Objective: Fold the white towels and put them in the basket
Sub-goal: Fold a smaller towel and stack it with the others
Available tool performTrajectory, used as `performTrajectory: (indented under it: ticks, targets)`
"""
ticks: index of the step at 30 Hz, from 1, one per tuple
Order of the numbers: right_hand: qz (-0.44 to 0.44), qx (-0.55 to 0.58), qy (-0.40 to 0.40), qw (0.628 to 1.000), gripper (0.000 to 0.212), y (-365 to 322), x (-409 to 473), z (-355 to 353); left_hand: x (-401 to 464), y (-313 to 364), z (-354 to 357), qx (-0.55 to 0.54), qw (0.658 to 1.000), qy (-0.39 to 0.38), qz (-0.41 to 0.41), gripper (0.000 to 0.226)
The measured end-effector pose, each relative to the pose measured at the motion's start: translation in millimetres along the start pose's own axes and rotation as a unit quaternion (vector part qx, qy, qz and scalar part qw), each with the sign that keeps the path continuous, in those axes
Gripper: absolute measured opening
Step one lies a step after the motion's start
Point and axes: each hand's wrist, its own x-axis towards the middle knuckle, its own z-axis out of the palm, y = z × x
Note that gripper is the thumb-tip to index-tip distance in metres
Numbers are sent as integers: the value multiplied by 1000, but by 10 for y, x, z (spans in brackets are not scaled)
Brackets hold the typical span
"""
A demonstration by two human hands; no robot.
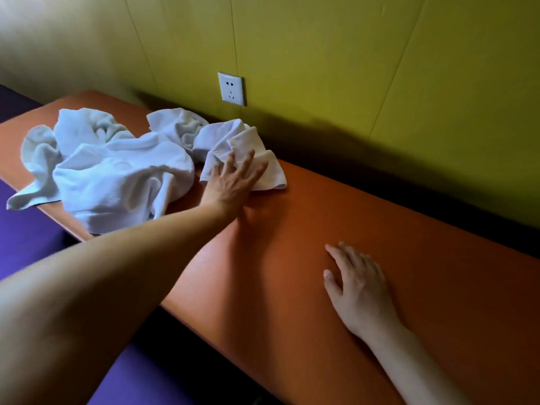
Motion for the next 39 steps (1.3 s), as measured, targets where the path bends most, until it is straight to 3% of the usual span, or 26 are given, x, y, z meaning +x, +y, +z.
performTrajectory:
  ticks: [3, 5, 11, 15, 21, 23, 25, 27, 29, 32, 34, 37, 39]
  targets:
    - [0, 7, 1, 1000, 57, 11, 13, -10, 137, -36, 70, -65, 998, 19, 1, 37]
    - [2, 10, -3, 1000, 57, 9, 10, -38, 111, 63, 95, -88, 996, 33, 1, 24]
    - [-14, 48, -41, 998, 59, -5, -109, -219, -237, 626, 117, -221, 975, 18, 16, 10]
    - [5, 78, -46, 996, 67, 27, -396, -415, -742, 1103, -41, -314, 949, -10, 39, 16]
    - [19, 169, -50, 984, 93, 185, -952, -558, -1507, 1841, -483, -492, 869, -49, 17, 16]
    - [18, 230, -18, 973, 82, 256, -1096, -527, -1685, 2078, -637, -554, 830, -67, 8, 10]
    - [24, 298, 42, 953, 54, 363, -1237, -517, -1809, 2257, -794, -577, 814, -45, 41, 13]
    - [45, 326, 94, 940, 26, 467, -1346, -591, -1881, 2372, -929, -559, 823, 15, 98, 12]
    - [83, 343, 124, 928, 14, 578, -1443, -738, -1926, 2409, -1003, -491, 859, 65, 128, 22]
    - [131, 366, 151, 909, 12, 814, -1607, -984, -1923, 2352, -937, -329, 933, 68, 129, 60]
    - [146, 351, 163, 910, 11, 993, -1766, -1132, -1898, 2280, -819, -252, 957, 43, 137, 73]
    - [184, 324, 169, 912, 27, 1265, -2012, -1266, -1834, 2242, -723, -127, 983, 50, 121, 74]
    - [241, 317, 193, 897, 31, 1464, -2155, -1354, -1792, 2210, -804, -102, 990, 40, 87, 72]
